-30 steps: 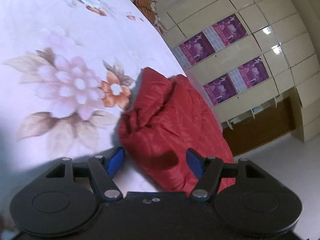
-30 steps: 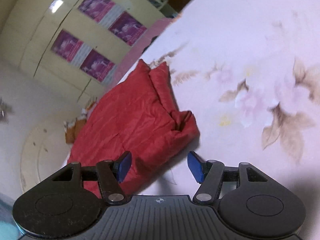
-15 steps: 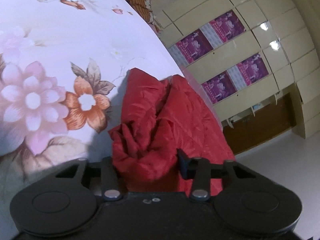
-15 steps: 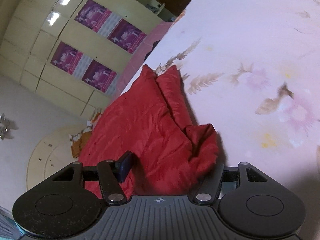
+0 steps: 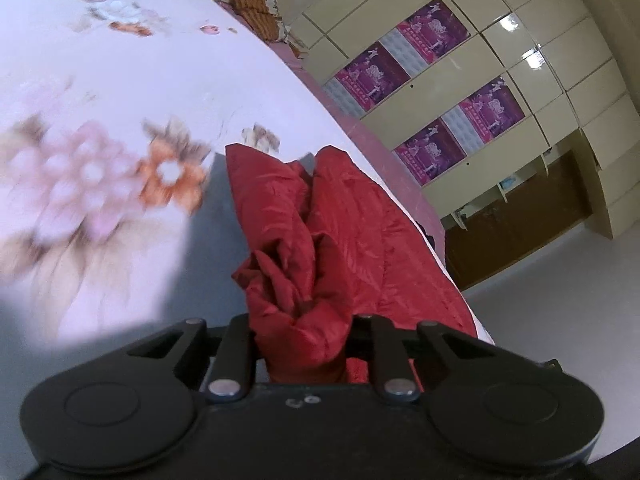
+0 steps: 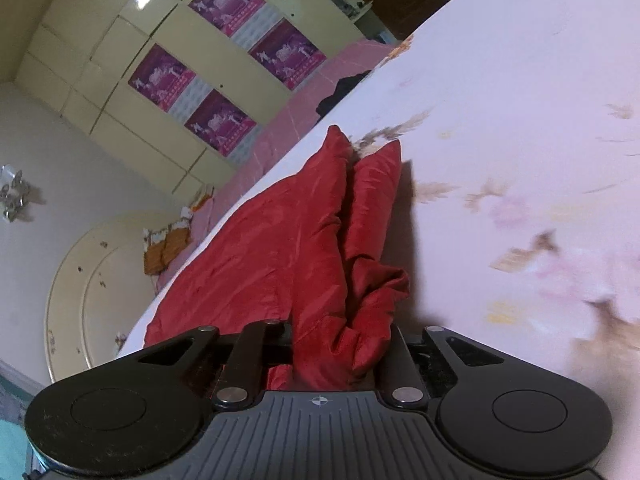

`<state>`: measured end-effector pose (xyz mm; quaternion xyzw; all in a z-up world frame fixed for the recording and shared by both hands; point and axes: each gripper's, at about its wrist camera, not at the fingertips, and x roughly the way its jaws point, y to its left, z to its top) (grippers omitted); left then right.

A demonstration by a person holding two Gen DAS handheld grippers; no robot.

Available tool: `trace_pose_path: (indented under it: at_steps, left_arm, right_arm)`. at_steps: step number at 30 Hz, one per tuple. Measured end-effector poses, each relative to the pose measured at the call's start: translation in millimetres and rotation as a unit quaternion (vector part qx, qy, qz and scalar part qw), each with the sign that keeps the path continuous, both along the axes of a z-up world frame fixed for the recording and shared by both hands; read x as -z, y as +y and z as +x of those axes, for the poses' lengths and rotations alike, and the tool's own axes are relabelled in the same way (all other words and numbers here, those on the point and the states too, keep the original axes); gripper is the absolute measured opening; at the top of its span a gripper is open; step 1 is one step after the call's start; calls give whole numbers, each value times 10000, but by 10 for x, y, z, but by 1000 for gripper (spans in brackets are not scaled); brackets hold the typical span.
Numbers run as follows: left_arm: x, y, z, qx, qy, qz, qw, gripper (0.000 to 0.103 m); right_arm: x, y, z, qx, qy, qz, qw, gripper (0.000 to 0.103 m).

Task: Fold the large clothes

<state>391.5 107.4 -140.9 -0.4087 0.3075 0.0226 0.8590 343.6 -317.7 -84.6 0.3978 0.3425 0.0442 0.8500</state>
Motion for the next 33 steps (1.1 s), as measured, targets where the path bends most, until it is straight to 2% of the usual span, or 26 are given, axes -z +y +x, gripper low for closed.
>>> trace_pose_path:
  at_steps: [8,16,24,33]
  left_arm:
    - [0,-356,-975,10,68,40,10000,18]
    - [-64,-534,-1662,-18,71,174,9998,18]
    - [-39,-666,-2153,-155,56,162,9997,18]
    - [-89,-678,-2253,-130,172,281,9994,18]
  right_arm:
    - [-48,-311,-982,-171,91,-114,9997,15]
    - [-58,-508,-1728,-279,70,-39,9996,15]
    - [-117,-610,-2048,-384,23,-38,9993,15]
    - [-130,-657,-2124,-426,187,-59,9989,15]
